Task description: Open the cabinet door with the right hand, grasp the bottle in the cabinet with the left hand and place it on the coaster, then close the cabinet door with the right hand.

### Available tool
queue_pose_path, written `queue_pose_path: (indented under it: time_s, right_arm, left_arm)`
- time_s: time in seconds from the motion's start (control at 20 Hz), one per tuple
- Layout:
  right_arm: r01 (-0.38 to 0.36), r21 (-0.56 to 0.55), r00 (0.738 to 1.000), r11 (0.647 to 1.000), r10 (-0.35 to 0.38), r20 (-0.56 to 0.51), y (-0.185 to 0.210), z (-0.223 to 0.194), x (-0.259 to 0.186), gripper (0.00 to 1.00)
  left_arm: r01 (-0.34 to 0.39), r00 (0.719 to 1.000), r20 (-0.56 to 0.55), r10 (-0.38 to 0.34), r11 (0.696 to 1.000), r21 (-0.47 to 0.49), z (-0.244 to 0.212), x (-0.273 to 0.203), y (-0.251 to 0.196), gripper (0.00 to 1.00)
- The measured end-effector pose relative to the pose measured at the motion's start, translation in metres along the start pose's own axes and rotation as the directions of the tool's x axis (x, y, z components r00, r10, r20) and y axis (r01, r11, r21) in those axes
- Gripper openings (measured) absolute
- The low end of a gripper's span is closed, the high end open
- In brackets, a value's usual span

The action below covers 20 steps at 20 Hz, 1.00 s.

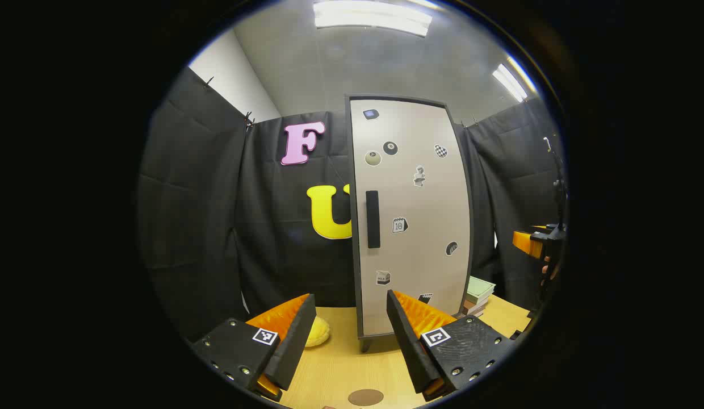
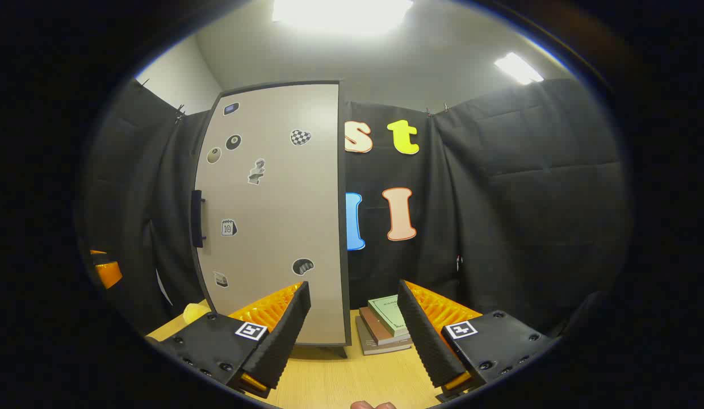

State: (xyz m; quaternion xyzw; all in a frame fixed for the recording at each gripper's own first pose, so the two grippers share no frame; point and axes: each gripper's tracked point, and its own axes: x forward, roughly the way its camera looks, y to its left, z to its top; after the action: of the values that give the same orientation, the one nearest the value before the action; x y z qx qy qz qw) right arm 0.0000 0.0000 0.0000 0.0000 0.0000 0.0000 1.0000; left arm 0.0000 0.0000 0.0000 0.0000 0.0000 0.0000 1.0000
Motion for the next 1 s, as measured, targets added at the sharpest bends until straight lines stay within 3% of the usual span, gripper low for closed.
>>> queue_pose_path:
  time_s: [0.05, 0.1, 0.15, 0.2, 0.75, 0.85, 0.9, 1.0]
  right_arm:
    - [-0.003, -0.002, 1.000, 1.000, 0.003, 0.001, 0.000, 0.001, 0.000, 0.93]
    - [-0.004, -0.003, 1.000, 1.000, 0.004, 0.001, 0.000, 0.001, -0.001, 0.98]
    - [-0.005, -0.001, 1.000, 1.000, 0.005, -0.001, 0.000, 0.001, 0.000, 0.93]
    - [-0.008, 0.002, 1.000, 1.000, 0.008, -0.002, 0.001, 0.001, 0.000, 0.98]
    - [-0.018, 0.004, 0.999, 1.000, 0.018, 0.027, 0.005, 0.017, 0.005, 0.98]
    - [-0.018, -0.032, 0.999, 0.999, 0.019, 0.039, 0.006, 0.019, 0.009, 0.92]
    - [-0.014, -0.052, 0.999, 0.999, 0.016, 0.039, 0.006, 0.019, 0.010, 0.98]
    - [-0.044, -0.060, 0.998, 0.997, 0.046, 0.037, 0.016, 0.019, 0.014, 0.98]
  left_arm:
    - [-0.002, 1.000, -0.002, 0.002, 1.000, -0.003, -0.002, -0.001, 0.000, 0.73]
    - [-0.005, 1.000, -0.007, 0.005, 1.000, -0.007, -0.005, -0.001, 0.000, 0.73]
    - [-0.006, 1.000, -0.011, 0.006, 1.000, -0.010, -0.007, -0.001, 0.000, 0.73]
    - [-0.007, 1.000, -0.009, 0.007, 1.000, -0.010, -0.008, -0.002, 0.000, 0.73]
    - [-0.059, 0.998, -0.007, 0.059, 0.998, -0.037, -0.017, -0.005, 0.014, 0.73]
    - [-0.068, 0.998, -0.011, 0.067, 0.997, -0.049, -0.019, -0.003, 0.015, 0.73]
    - [-0.071, 0.997, -0.011, 0.071, 0.996, -0.053, -0.019, -0.004, 0.016, 0.73]
    - [-0.081, 0.997, -0.011, 0.080, 0.995, -0.056, -0.021, -0.005, 0.019, 0.76]
